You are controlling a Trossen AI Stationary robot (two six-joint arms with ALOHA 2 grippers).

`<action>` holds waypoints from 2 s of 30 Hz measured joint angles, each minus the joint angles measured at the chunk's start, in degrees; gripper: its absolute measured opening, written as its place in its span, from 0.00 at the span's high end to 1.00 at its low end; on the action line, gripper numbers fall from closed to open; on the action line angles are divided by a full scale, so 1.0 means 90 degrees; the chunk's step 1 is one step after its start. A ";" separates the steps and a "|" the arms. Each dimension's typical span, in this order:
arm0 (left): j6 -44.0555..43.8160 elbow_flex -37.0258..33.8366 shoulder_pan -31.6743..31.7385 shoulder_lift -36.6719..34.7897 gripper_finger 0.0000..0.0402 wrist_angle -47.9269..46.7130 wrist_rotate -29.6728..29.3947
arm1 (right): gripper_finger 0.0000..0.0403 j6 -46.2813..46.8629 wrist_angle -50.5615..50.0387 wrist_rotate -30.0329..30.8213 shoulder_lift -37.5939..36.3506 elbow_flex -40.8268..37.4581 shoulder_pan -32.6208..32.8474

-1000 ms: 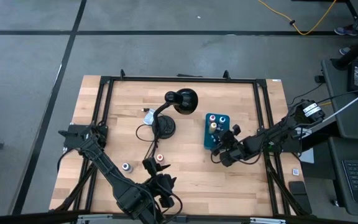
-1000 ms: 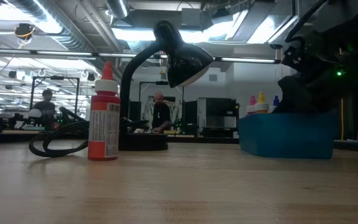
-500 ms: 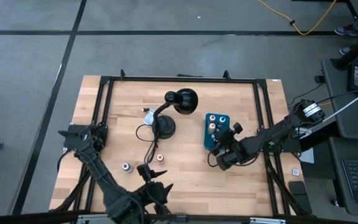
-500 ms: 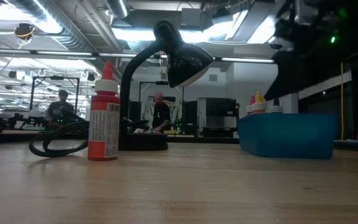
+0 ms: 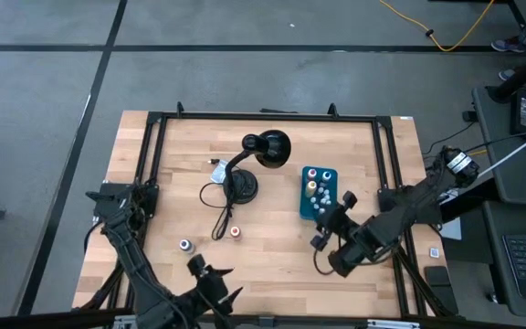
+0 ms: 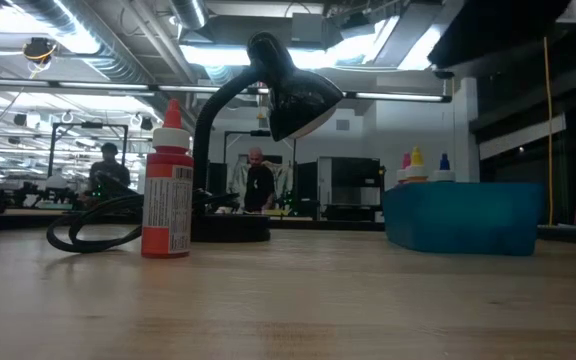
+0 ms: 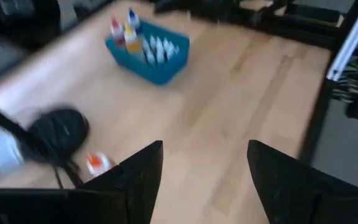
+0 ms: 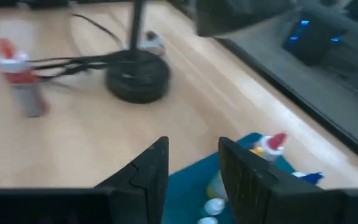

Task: Pick & Place food coloring
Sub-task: Put the large purple food coloring bottle into the blue bin

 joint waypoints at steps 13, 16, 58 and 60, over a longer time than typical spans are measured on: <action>-0.4178 -0.1262 -0.0777 0.0034 0.51 0.0005 0.3046 | 0.65 -0.0633 0.0053 -0.0347 0.0000 0.0585 0.0750; -0.5467 -0.1719 -0.1078 0.0034 0.51 0.0007 0.3160 | 0.65 -0.0649 0.0056 -0.0347 0.0000 0.0585 0.0829; -0.5578 -0.5124 -0.0802 0.0044 0.62 0.1303 0.3747 | 0.65 -0.0821 0.0104 -0.0517 0.0000 0.0584 0.0962; -0.5928 -0.5124 -0.0803 0.0044 0.62 0.1308 0.3790 | 0.65 -0.0819 0.0104 -0.0510 0.0000 0.0583 0.0962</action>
